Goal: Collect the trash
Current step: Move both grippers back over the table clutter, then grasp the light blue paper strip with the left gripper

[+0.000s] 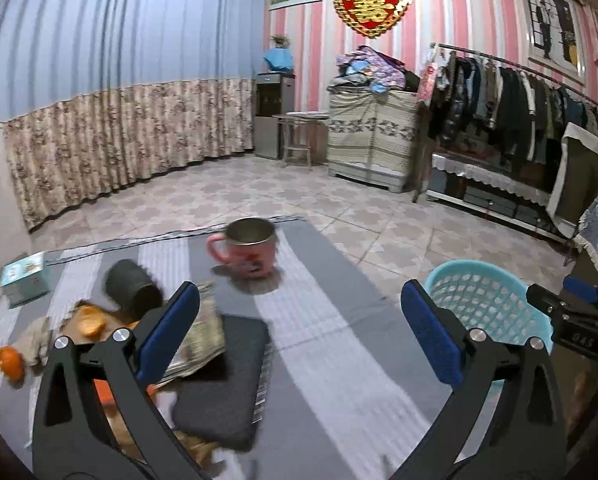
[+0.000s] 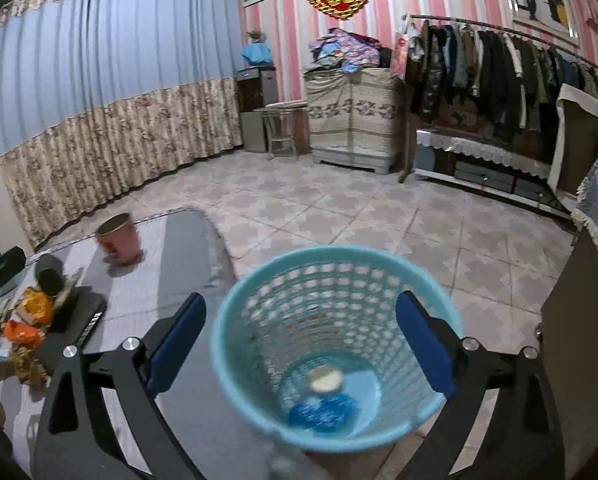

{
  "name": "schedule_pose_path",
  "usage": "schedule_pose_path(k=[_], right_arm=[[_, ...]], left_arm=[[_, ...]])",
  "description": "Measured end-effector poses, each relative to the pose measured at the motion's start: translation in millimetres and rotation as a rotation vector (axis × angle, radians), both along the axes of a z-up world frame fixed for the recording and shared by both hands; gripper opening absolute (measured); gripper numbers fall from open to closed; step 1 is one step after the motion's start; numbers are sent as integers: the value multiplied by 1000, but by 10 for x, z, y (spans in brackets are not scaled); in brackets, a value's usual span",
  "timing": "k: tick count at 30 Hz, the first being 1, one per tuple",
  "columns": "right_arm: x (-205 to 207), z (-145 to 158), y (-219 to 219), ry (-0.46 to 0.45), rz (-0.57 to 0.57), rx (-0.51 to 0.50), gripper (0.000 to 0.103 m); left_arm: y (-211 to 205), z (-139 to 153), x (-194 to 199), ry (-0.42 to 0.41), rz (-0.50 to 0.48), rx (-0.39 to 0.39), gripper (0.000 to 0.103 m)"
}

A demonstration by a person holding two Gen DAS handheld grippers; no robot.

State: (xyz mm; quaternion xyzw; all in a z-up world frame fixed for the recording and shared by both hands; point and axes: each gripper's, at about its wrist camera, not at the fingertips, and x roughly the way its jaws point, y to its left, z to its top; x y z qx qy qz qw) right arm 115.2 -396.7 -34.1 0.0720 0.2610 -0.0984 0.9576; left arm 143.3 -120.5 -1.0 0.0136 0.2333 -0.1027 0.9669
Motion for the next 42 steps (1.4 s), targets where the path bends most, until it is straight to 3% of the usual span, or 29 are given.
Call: schedule_pose_path(k=[4, 10, 15, 26, 38, 42], right_arm=[[-55, -7, 386, 1, 47, -49, 94], [-137, 17, 818, -14, 127, -38, 94], [-188, -21, 1032, -16, 148, -22, 94], [-256, -61, 1468, -8, 189, -106, 94], [-365, -135, 1938, 29, 221, -188, 94], [-319, -160, 1966, 58, 224, -147, 94]], left_arm=[[340, -10, -169, 0, 54, 6, 98], [785, -22, -316, 18, 128, 7, 98], [1081, -82, -441, 24, 171, 11, 98], [1580, -85, -659, 21, 227, 18, 97], [2033, -557, -774, 114, 249, 51, 97], [2163, -724, -720, 163, 237, 20, 97]])
